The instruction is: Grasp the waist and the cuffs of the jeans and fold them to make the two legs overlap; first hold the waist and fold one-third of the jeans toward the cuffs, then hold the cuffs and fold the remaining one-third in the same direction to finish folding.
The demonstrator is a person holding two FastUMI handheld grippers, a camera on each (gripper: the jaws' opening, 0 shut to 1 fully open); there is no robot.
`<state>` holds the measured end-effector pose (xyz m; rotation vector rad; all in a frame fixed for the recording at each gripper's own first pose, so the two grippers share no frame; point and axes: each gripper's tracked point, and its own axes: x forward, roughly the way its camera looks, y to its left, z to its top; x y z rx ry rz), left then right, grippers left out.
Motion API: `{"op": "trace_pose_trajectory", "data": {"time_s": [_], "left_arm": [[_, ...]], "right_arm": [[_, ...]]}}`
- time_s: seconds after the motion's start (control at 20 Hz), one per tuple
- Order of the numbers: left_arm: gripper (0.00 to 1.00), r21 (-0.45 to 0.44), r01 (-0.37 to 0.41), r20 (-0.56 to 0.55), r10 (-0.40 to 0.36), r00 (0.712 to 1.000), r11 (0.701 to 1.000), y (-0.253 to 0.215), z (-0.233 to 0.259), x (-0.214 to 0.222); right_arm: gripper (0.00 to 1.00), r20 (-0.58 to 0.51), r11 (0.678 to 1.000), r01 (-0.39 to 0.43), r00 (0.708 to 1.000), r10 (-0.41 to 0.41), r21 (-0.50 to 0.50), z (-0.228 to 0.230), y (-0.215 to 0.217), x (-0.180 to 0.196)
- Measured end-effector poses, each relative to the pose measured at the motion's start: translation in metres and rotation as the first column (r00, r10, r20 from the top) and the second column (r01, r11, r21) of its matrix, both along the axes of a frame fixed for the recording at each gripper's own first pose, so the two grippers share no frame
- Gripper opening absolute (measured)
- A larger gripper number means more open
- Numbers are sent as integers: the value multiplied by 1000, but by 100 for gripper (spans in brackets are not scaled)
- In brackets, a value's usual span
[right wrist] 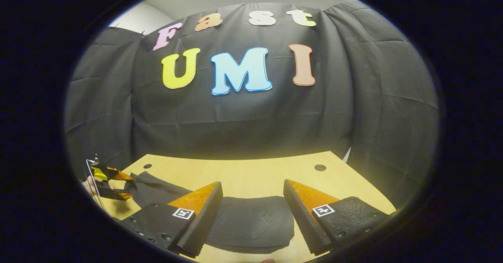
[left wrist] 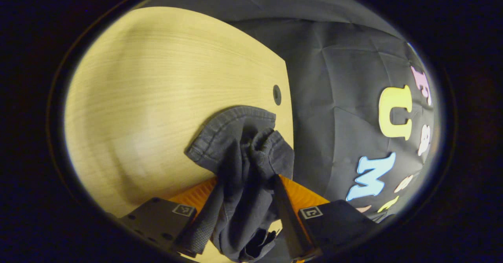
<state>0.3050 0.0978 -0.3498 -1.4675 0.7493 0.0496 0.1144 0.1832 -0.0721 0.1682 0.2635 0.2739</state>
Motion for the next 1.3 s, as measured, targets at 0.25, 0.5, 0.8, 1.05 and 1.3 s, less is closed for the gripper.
{"op": "trace_pose_trajectory", "data": {"time_s": [0.25, 0.5, 0.8, 1.05, 1.3], "left_arm": [[28, 13, -3, 6, 3, 1000, 1000, 2, -15, -2], [8, -60, 20, 105, -13, 994, 998, 0, 18, -1], [8, -42, 69, 313, -52, 948, 997, -39, 126, -15], [8, 188, 191, 466, -258, 846, 964, -141, 236, -57], [8, 483, 339, 469, -566, 678, 807, -300, 275, -115]], "right_arm": [[93, -33, 1000, 0, 999, 0, 3, -5, 0, -1], [93, -38, 1000, -5, 999, 5, -4, -4, -3, -5], [93, -4, 1000, -18, 1000, 18, 1, 9, -11, -14], [93, 54, 999, -34, 998, 35, -6, 26, -24, -26], [93, 93, 998, -66, 994, 65, 8, 42, -38, -31]]}}
